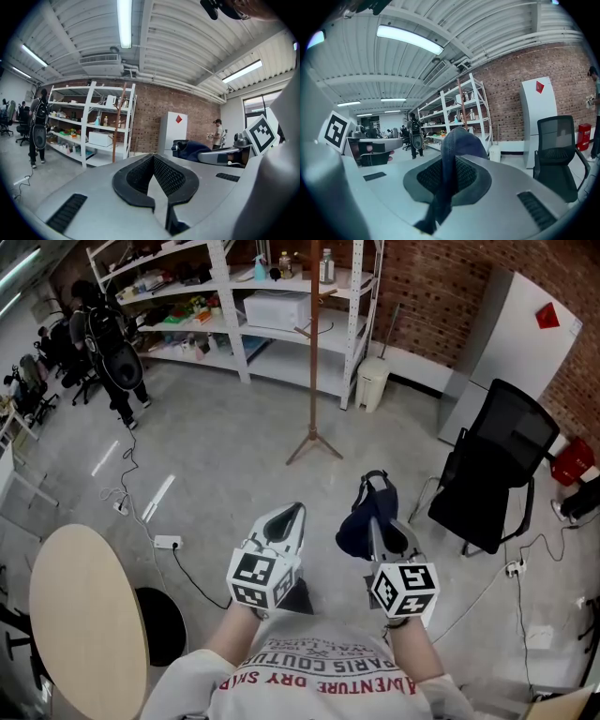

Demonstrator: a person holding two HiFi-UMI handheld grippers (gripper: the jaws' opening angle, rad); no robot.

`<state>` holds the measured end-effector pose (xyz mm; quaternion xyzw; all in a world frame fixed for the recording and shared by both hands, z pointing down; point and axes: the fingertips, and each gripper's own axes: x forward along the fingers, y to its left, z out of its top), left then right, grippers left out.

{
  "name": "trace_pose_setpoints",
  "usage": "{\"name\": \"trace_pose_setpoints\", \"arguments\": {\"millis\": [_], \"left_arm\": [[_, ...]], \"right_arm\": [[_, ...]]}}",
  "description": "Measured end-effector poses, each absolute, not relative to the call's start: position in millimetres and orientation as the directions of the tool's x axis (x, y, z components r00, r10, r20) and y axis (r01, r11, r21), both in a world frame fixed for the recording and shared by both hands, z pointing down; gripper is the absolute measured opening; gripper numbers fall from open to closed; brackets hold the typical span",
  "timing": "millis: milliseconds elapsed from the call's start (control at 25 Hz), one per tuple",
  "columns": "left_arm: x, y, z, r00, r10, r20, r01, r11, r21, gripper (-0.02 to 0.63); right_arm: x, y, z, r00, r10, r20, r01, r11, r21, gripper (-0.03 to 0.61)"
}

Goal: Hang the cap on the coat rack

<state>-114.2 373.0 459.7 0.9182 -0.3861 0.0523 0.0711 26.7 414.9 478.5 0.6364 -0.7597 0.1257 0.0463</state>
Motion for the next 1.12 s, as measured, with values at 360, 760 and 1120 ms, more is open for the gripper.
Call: {"name": "trace_pose_setpoints", "arguments": {"millis": [360, 760, 1120], "left_arm": [[-108, 277, 471, 0.703, -0.687, 0.182, -0.710, -0.693, 0.124, 0.006], [-112, 121, 452, 0.741, -0.658, 0.132, -0.671, -0.725, 0.154, 0.006], [-112, 12, 462, 0.746, -0.649, 0.148, -0.666, -0.729, 0.159, 0.006]], "right_arm": [[36, 329, 486, -0.177, -0.954, 0.243, -0.976, 0.137, -0.171, 0.023], [29, 181, 464, -0.125, -0.962, 0.243, -0.989, 0.101, -0.109, 0.023], [27, 63, 468, -0.124, -0.961, 0.246, -0.989, 0.099, -0.110, 0.023]]}}
